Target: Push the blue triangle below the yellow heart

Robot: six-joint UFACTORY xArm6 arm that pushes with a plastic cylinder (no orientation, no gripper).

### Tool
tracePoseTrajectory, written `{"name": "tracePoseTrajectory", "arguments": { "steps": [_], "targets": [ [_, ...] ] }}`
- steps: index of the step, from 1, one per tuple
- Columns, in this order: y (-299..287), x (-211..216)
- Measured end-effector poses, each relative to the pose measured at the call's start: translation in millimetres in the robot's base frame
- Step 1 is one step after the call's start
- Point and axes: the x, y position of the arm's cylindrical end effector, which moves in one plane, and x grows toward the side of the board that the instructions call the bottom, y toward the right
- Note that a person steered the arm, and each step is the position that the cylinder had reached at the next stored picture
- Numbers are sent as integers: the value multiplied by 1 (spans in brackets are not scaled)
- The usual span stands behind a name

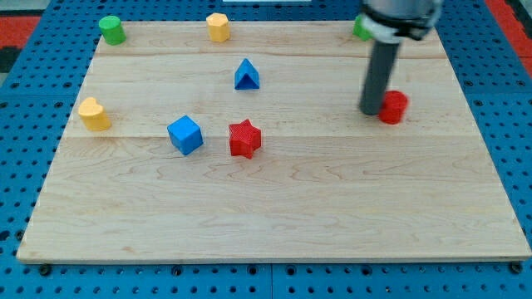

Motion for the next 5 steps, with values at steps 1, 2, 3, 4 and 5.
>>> {"name": "tracePoseTrajectory", "arguments": {
  "steps": [1, 2, 3, 4, 5],
  "targets": [
    [-41, 6],
    [-105, 9],
    [-168, 9],
    [-205, 9],
    [-206, 9]
  ]
}}
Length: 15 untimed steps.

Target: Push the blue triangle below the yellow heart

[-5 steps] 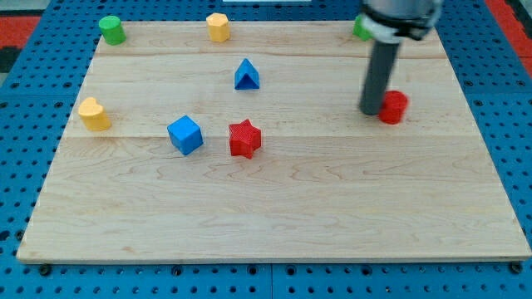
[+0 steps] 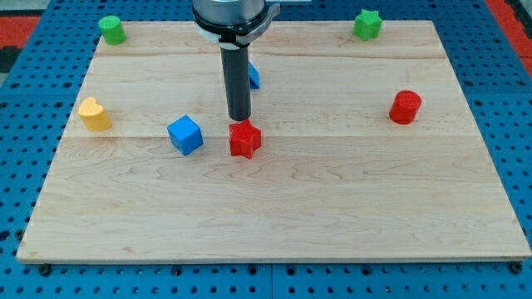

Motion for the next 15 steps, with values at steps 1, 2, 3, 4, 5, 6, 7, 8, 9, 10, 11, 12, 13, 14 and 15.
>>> {"name": "tracePoseTrajectory", "arguments": {
  "steps": [1, 2, 3, 4, 5, 6, 7, 8, 9, 10, 11, 12, 13, 14, 15],
  "targets": [
    [-6, 0],
    [-10, 0],
    [-10, 1],
    [-10, 8],
    [-22, 1],
    [-60, -2],
    [-43, 13],
    [-17, -20],
    [-77, -39],
    [-46, -95],
    [11, -98],
    [64, -48],
    [83, 2],
    [91, -22],
    [71, -60]
  ]
}}
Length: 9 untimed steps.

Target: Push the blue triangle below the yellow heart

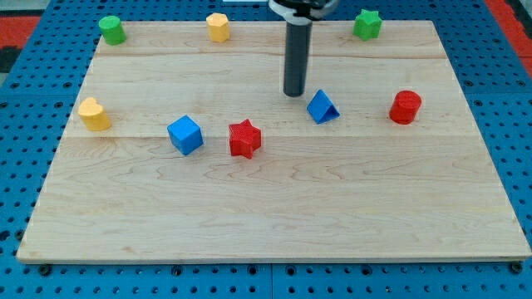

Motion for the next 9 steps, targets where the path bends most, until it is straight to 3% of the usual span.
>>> {"name": "tracePoseTrajectory", "arguments": {
  "steps": [1, 3, 4, 5, 6, 7, 8, 9],
  "targets": [
    [61, 13],
    [45, 174],
    [114, 179],
    [124, 226],
    [29, 244],
    [-18, 241],
    [96, 248],
    [143, 212]
  ]
}}
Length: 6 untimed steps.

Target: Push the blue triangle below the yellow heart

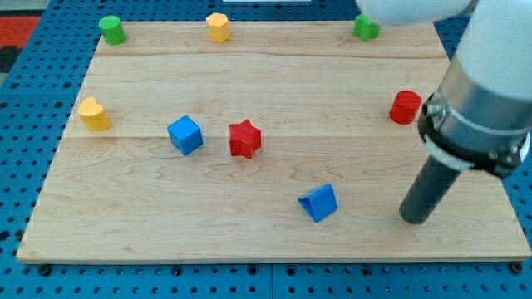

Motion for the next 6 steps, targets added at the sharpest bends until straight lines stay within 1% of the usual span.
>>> {"name": "tracePoseTrajectory", "arguments": {
  "steps": [1, 2, 3, 4, 5, 6],
  "targets": [
    [-108, -7],
    [-241, -7],
    [-286, -4],
    [-183, 6],
    [-153, -39],
    [-222, -53]
  ]
}}
